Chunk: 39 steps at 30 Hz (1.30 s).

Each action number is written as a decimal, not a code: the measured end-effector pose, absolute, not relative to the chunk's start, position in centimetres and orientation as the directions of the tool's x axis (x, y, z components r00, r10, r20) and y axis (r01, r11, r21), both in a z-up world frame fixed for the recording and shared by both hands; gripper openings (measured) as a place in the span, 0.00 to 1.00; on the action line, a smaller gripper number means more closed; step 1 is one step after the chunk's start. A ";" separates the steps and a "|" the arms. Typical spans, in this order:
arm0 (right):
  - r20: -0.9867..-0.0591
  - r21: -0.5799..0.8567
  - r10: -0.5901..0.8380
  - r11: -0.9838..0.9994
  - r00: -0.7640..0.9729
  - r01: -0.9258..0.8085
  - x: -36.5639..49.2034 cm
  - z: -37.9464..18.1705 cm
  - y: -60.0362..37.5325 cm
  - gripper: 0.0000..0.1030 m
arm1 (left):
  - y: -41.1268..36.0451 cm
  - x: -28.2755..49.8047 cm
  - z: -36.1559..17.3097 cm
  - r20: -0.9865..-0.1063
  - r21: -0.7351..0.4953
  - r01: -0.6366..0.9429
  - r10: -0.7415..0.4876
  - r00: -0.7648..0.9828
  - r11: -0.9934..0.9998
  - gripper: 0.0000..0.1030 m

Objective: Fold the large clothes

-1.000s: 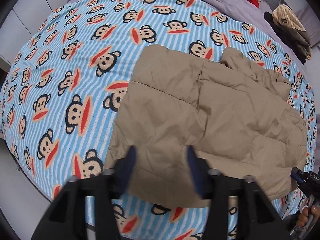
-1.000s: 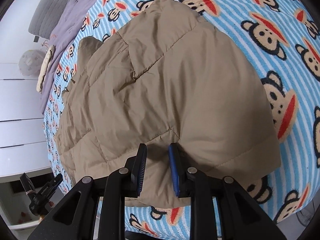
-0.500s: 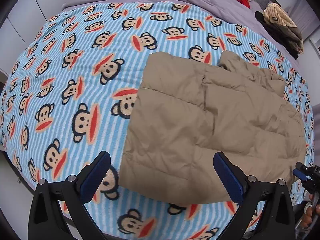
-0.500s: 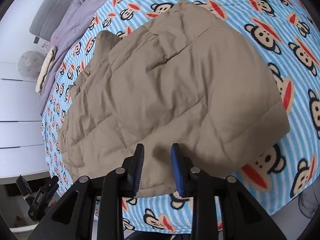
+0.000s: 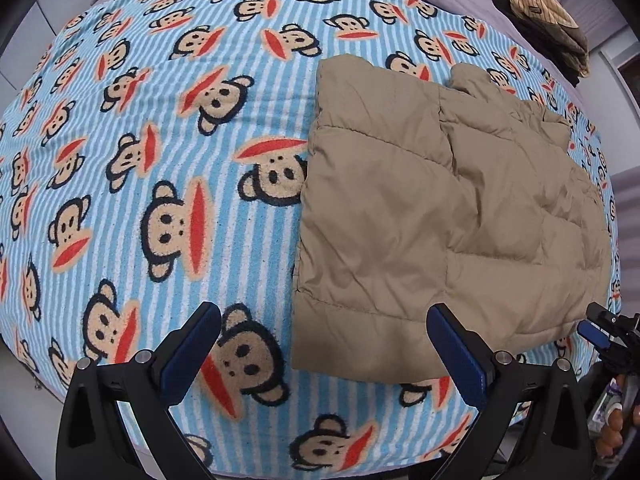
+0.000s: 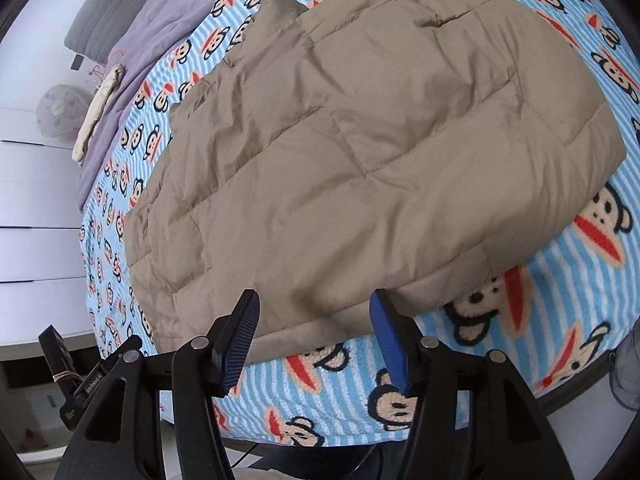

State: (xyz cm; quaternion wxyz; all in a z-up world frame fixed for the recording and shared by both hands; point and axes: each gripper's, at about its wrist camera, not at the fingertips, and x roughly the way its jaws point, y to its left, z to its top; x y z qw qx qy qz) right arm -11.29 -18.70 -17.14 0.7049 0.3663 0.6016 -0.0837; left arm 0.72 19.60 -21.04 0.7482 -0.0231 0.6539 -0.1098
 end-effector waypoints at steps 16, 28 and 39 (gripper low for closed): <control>-0.934 0.358 0.297 0.768 0.200 0.532 -10.5 -17.1 -15.5 0.62 | 20.2 2.9 -20.9 -0.960 -0.208 0.168 -0.235 0.154 0.963 1.00; -0.951 0.307 0.265 0.769 0.158 0.560 -11.7 -17.4 -16.0 0.63 | 22.0 6.5 -25.7 -0.868 -0.482 0.214 -0.496 0.015 0.850 1.00; -0.967 0.250 0.230 0.777 0.108 0.577 -12.7 -17.1 -16.5 0.63 | 19.1 9.7 -30.6 -0.661 -0.751 0.143 -0.736 -0.149 0.645 1.00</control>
